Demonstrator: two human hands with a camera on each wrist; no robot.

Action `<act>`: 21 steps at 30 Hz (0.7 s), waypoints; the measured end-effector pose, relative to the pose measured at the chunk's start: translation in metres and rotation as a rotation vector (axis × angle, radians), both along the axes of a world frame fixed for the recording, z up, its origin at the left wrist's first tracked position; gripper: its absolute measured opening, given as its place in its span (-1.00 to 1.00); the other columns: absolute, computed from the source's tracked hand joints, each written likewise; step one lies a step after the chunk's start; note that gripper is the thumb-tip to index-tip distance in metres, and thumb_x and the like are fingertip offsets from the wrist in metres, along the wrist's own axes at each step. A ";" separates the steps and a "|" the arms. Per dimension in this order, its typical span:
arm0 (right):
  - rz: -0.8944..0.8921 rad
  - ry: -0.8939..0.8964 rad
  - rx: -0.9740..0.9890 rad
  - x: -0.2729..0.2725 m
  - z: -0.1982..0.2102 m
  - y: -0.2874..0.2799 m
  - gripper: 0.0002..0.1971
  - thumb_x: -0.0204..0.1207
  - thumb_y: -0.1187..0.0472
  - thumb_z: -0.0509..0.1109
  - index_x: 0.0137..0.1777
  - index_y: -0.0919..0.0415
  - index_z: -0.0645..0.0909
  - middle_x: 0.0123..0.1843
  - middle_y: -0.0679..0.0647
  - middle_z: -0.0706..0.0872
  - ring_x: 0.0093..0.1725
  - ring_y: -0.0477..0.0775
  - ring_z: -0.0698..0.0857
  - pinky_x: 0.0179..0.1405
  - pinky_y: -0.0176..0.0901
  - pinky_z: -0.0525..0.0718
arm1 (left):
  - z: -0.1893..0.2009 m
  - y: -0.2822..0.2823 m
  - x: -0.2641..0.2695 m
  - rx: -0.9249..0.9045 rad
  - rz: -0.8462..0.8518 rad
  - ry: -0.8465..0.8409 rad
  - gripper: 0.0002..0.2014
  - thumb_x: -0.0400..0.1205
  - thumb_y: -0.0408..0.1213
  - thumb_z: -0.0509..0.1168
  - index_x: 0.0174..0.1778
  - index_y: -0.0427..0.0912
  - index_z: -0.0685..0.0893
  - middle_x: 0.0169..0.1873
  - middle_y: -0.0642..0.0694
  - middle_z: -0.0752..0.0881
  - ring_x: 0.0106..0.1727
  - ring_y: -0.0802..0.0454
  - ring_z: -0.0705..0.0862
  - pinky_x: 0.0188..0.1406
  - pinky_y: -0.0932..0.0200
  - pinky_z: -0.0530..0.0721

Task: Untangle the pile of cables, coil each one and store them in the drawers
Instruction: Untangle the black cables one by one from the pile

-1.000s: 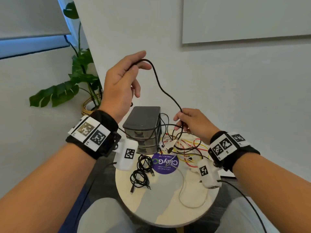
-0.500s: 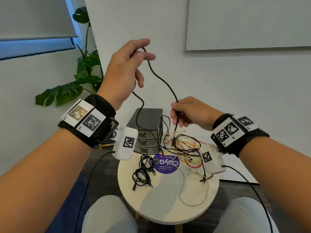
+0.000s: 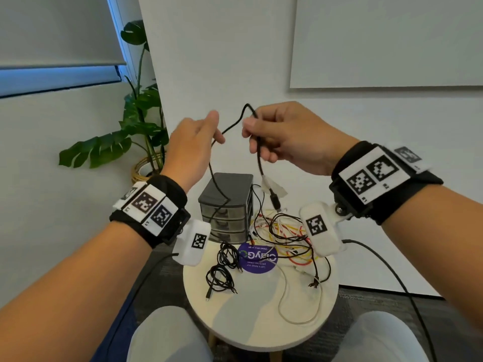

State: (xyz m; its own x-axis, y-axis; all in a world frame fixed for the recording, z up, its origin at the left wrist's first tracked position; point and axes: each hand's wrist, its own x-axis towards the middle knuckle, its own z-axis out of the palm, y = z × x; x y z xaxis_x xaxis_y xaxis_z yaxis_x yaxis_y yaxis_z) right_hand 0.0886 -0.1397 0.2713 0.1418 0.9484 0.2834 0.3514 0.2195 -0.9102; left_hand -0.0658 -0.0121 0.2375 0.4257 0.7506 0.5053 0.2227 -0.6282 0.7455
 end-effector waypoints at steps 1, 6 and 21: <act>0.016 -0.040 -0.010 -0.004 -0.003 0.001 -0.78 0.73 0.17 0.37 0.01 0.36 0.67 -0.25 0.21 0.74 -0.44 -0.01 0.63 -0.45 -0.29 0.60 | 0.005 -0.006 0.001 -0.061 -0.084 0.015 -0.36 0.81 0.20 -0.03 -0.22 -0.13 0.80 -0.24 -0.10 0.67 -0.22 0.03 0.58 -0.13 -0.01 0.50; 0.097 -0.311 -0.061 -0.024 -0.019 0.000 -0.76 0.69 0.23 0.43 0.02 0.49 0.67 -0.18 0.22 0.81 -0.30 0.10 0.81 -0.36 -0.21 0.74 | 0.019 -0.030 0.005 -0.339 -0.405 0.016 -0.54 0.86 -0.05 0.08 -0.06 -0.26 0.78 -0.26 -0.25 0.75 -0.26 -0.17 0.70 -0.26 -0.01 0.66; -0.516 -0.122 0.379 0.000 -0.044 0.039 -0.45 0.50 0.11 0.58 0.21 0.01 0.21 0.30 0.06 0.42 0.34 0.08 0.51 0.41 0.10 0.57 | 0.065 -0.032 -0.016 -0.463 -0.835 -0.141 -0.61 0.85 -0.15 0.00 0.26 -0.26 0.68 -0.42 0.01 0.18 -0.51 0.14 0.05 -0.60 0.22 0.00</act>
State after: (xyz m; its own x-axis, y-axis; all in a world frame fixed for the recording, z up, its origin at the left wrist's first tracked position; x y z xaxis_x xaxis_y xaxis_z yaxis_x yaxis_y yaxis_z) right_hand 0.0889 -0.1011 0.2275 0.4980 0.5984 0.6277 0.5933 0.2928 -0.7498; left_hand -0.0813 -0.0446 0.3022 0.8708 0.3711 0.3225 -0.2729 -0.1806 0.9449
